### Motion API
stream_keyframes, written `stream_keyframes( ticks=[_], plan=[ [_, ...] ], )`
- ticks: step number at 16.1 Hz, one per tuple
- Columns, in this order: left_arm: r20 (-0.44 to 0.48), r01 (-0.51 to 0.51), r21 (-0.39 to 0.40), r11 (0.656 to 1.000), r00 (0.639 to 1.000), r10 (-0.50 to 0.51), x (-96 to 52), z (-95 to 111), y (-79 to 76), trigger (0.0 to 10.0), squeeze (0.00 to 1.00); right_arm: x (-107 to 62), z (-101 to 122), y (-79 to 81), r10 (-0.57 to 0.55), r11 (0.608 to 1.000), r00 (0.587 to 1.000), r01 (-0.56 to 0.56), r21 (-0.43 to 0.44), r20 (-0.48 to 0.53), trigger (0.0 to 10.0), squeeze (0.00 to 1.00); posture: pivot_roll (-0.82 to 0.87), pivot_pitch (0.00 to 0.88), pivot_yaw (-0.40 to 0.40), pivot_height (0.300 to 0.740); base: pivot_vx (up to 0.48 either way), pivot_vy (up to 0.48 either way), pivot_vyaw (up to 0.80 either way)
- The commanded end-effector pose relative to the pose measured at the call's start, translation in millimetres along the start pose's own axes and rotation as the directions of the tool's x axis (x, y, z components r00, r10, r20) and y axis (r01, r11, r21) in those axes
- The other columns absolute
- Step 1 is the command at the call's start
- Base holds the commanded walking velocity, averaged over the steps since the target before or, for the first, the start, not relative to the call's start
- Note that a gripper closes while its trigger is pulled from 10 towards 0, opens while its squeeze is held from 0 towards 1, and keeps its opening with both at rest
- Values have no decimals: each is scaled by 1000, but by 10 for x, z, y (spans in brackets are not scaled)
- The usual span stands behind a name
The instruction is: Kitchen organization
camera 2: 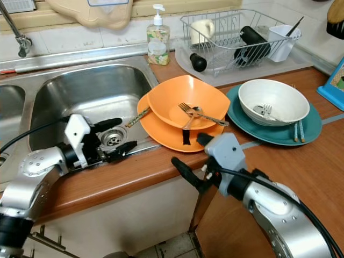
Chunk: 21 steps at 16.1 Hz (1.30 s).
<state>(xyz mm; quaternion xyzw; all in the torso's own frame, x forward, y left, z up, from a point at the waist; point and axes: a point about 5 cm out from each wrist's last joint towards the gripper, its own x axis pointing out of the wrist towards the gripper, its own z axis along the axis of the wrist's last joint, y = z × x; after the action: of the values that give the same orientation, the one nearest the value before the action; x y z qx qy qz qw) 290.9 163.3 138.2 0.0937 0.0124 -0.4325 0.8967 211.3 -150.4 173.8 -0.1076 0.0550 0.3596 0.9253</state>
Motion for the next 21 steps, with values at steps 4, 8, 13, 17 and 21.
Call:
stream_keyframes(
  ticks=[4,8,13,17,21],
  plan=[
    [-8,-1,60,998,1000,1,35,34,87,2314,0,64,0,-12,-29,999,999,28,-36,-31,10000,0,-40,0,36,740,0,0,0],
    [-21,-9,80,997,1000,11,35,11,137,10000,0,129,4,32,-32,999,999,31,-32,-34,10000,0,-35,0,36,740,0,0,0],
    [-25,-27,96,995,999,29,67,-8,188,10000,0,170,8,63,-27,999,999,26,-36,-36,10000,0,-34,0,38,740,0,0,0],
    [-27,-9,103,995,1000,12,120,-21,215,1804,0,173,0,58,-27,999,999,25,-44,-45,10000,0,-34,0,42,740,0,0,0],
    [-33,6,112,994,999,-2,140,-20,245,0,0,182,13,55,-29,999,999,27,-44,-40,10000,0,-34,0,45,740,0,0,0]
  ],
)
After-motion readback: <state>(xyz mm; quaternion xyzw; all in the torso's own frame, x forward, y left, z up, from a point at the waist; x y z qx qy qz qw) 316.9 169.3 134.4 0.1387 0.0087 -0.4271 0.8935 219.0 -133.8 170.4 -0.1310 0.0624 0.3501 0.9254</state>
